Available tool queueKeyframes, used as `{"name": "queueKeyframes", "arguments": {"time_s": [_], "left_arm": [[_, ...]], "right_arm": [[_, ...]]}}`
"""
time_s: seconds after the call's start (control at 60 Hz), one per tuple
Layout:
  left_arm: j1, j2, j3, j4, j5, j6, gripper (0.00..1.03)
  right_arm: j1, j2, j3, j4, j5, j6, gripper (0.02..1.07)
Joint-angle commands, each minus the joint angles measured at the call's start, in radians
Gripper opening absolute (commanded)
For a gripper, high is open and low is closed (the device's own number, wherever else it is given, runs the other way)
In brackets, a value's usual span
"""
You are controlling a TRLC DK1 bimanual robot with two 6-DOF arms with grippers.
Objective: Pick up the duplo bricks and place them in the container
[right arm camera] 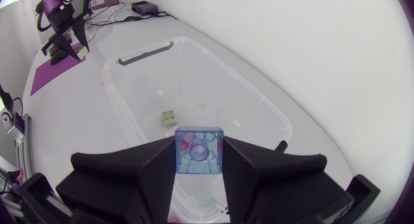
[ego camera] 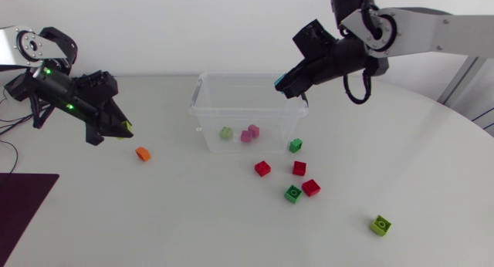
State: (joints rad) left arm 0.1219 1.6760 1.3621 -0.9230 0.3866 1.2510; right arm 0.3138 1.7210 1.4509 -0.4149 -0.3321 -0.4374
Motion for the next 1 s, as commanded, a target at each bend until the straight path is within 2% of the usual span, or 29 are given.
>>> {"name": "queueKeyframes", "arguments": {"time_s": [0.0,0.067,0.133,0.167,0.183,0.333,0.417,0.45,0.467,0.533,0.75,0.933,0.983], "left_arm": [[-0.039,-0.038,-0.008,-0.005,0.031,-0.065,0.19],[-0.065,-0.047,0.026,-0.002,0.080,-0.122,0.19],[-0.105,-0.056,0.052,0.027,0.110,-0.205,0.19],[-0.116,-0.058,0.055,0.033,0.115,-0.216,0.19],[-0.133,-0.058,0.060,0.065,0.118,-0.259,0.19],[-0.217,-0.064,0.075,0.216,0.123,-0.427,0.20],[-0.268,-0.062,0.075,0.334,0.123,-0.535,0.20],[-0.271,-0.061,0.075,0.343,0.123,-0.545,0.20],[-0.286,-0.058,0.075,0.397,0.121,-0.591,0.20],[-0.320,-0.041,0.080,0.481,0.121,-0.668,0.20],[-0.392,0.037,0.103,0.625,0.101,-0.799,0.20],[-0.438,0.134,0.154,0.679,0.071,-0.831,0.21],[-0.447,0.172,0.178,0.688,0.058,-0.838,0.33]], "right_arm": [[0.013,0.049,0.040,0.013,0.018,0.029,0.53],[0.015,0.081,0.062,0.011,0.027,0.032,0.77],[0.015,0.094,0.066,0.010,0.036,0.035,0.94],[0.015,0.094,0.066,0.010,0.036,0.035,0.96],[0.013,0.094,0.065,0.010,0.036,0.037,0.98],[0.001,0.048,0.035,0.013,0.036,0.042,1.00],[-0.005,-0.014,-0.012,0.013,0.034,0.040,1.00],[-0.005,-0.026,-0.024,0.013,0.034,0.039,1.00],[-0.007,-0.046,-0.044,0.013,0.034,0.035,1.00],[-0.015,-0.104,-0.112,0.014,0.034,0.026,1.01],[-0.042,-0.248,-0.300,0.002,0.034,-0.007,1.01],[-0.045,-0.337,-0.460,-0.002,0.036,-0.043,1.01],[-0.045,-0.351,-0.497,-0.012,0.036,-0.058,1.01]]}}
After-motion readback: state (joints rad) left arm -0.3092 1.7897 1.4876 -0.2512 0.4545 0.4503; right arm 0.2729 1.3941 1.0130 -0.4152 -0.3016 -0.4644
